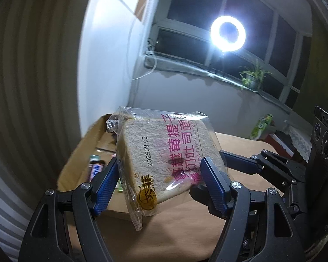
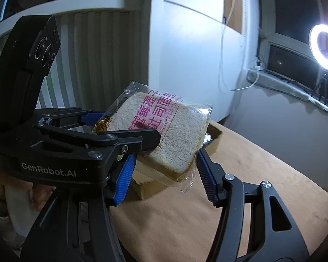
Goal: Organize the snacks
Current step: 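Lift the bread loaf with both tools and carry it over the box, then lower the bread loaf onto the candies and open both tools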
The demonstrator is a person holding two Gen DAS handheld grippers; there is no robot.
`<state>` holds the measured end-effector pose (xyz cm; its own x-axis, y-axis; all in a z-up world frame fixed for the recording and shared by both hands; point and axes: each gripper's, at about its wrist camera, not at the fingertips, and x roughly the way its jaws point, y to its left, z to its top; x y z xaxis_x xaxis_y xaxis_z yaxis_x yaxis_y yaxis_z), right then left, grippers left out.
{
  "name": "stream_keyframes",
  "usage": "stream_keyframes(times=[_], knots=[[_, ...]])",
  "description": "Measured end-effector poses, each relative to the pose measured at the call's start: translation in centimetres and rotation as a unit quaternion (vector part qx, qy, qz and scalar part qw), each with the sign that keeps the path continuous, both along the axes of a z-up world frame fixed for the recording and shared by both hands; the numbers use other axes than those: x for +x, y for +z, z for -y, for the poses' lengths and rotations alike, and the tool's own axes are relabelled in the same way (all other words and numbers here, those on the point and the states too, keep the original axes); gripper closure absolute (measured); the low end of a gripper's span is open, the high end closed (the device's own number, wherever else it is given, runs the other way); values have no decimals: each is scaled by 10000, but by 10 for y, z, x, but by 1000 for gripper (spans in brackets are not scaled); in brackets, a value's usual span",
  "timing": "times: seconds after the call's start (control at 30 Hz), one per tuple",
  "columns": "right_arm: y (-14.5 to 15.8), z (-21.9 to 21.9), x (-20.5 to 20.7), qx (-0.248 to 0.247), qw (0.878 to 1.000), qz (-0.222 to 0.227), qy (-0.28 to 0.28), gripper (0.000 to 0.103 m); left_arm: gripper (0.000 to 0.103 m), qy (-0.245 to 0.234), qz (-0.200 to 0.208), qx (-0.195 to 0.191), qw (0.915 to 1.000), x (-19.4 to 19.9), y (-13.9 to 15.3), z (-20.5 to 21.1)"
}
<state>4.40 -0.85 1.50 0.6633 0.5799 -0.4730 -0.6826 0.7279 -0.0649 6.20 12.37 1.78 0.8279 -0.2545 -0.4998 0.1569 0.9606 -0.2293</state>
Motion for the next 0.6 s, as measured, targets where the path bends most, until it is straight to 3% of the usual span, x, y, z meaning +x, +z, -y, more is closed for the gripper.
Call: stream_keyframes(times=[0.3, 0.6], knots=[[-24, -41, 48, -170, 9991, -302, 233, 43, 29, 230, -329, -91, 9992, 46, -27, -33], [-46, -54, 112, -195, 9981, -579, 117, 43, 29, 180, -540, -30, 9984, 103, -46, -35]])
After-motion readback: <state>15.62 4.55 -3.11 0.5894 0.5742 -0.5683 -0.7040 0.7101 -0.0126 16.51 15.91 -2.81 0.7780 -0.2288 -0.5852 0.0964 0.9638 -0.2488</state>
